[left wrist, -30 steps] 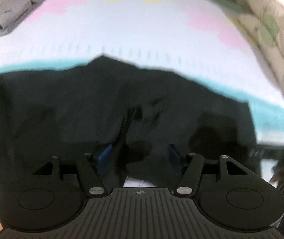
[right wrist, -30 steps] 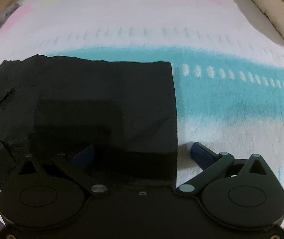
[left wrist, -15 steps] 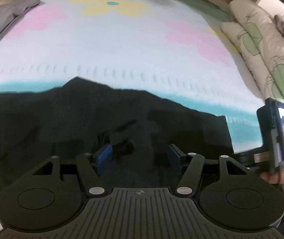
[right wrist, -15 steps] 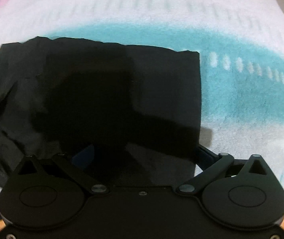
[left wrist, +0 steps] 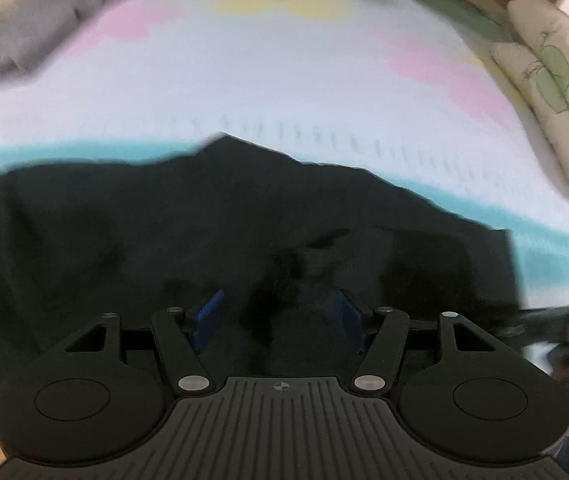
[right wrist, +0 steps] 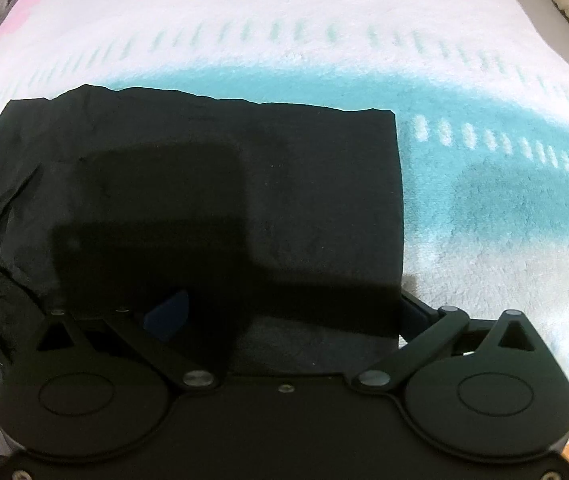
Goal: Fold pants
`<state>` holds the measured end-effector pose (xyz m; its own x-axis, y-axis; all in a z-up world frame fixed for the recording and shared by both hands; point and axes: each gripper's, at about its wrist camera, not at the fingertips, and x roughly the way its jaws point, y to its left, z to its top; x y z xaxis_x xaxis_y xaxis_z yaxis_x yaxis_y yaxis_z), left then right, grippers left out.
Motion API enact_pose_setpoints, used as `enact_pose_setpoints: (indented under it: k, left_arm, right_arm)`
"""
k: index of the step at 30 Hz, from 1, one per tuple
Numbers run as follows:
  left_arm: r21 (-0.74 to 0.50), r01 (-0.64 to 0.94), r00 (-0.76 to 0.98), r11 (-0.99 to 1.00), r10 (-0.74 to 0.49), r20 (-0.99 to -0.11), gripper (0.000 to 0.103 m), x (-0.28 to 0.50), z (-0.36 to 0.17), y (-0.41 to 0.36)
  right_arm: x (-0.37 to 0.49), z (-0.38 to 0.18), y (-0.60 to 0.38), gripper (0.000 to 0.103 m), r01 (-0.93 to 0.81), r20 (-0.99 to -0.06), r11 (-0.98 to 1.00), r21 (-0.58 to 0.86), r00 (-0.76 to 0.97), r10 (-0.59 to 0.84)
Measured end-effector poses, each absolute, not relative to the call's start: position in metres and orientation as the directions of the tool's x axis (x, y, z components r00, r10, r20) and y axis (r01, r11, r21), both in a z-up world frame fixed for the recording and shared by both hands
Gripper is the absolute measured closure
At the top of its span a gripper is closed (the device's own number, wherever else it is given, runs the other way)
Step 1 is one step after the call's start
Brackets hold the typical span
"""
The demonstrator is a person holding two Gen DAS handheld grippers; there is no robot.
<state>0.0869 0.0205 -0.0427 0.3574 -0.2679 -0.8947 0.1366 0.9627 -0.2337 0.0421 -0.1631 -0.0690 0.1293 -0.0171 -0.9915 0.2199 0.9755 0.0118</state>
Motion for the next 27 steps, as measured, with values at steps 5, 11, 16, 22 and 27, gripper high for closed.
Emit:
enact_pose_setpoints:
  k: [5,11,16,22,27]
  left_arm:
    - [-0.098,0.204,0.48,0.974,-0.187,-0.857,0.043,0.097,-0.024,0.001]
    - [-0.154,0.219,0.515,0.963,-0.248,-0.821,0.043,0.06,-0.017,0.012]
    - [-0.05,0.193,0.535,0.98,-0.148,-0.832,0.043,0.056,-0.042,0.025]
    - [-0.086,0.213,0.53,0.973,-0.189,-0.827,0.043,0.062,-0.046,0.03]
    - [-0.061,0.27,0.514,0.961,-0.198,-0.834,0.043,0.056,-0.051,0.013]
  right_arm:
    - [0.063,-0.072,-0.182,0.0,0.168,-0.994,0.984,0.064,0.095,0.048]
    - [0.061,-0.072,-0.175,0.0,0.193,-0.994,0.981,0.029,0.112,0.008]
    - [0.038,-0.069,-0.175,0.0,0.164,-0.973,0.985,0.058,0.23,0.019]
    - [0.013,-0.07,-0.173,0.0,0.102,-0.957,0.99,0.094,0.284,0.062]
    - [0.007,-0.069,-0.179,0.0,0.088,-0.943,0.986,0.143,0.313,0.109]
